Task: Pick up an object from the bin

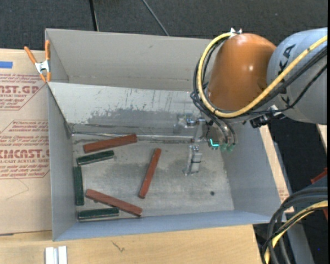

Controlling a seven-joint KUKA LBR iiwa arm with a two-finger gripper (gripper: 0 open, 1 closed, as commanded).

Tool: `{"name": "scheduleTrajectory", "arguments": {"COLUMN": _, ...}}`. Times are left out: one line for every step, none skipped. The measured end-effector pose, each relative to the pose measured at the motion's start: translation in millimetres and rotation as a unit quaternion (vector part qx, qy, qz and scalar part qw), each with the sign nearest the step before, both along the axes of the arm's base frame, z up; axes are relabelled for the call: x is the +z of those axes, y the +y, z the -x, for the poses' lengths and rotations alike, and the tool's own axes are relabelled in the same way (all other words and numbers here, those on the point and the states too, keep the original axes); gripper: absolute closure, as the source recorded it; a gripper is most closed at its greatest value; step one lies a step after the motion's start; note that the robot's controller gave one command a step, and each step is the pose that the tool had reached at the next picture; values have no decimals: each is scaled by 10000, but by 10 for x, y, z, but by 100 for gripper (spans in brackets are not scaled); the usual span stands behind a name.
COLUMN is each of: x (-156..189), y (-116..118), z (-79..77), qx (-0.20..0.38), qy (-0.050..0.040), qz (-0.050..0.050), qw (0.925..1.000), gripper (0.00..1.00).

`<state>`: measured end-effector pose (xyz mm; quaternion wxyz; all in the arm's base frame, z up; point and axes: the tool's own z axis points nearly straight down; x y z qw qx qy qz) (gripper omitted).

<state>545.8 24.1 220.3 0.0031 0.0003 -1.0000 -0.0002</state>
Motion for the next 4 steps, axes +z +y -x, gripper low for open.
{"name": "scheduleTrajectory", "arguments": {"x": 44, "y": -1, "z": -15, "qx": -2, "qy": -40, "qz": -1, "qw": 10000, "gripper": 0}}
{"name": "scheduleTrajectory", "arguments": {"x": -303, "y": 48, "z": -70, "qx": 438, "qy": -66, "qz": 1, "qw": 9990, "gripper": 0}}
{"name": "scheduleTrajectory", "arguments": {"x": -877, "y": 81, "z": -225, "qx": 1073, "qy": -69, "qz": -1, "qw": 9942, "gripper": 0}}
{"name": "scheduleTrajectory", "arguments": {"x": -1318, "y": 154, "z": -162, "qx": 1129, "qy": -34, "qz": -7, "qw": 9936, "gripper": 0}}
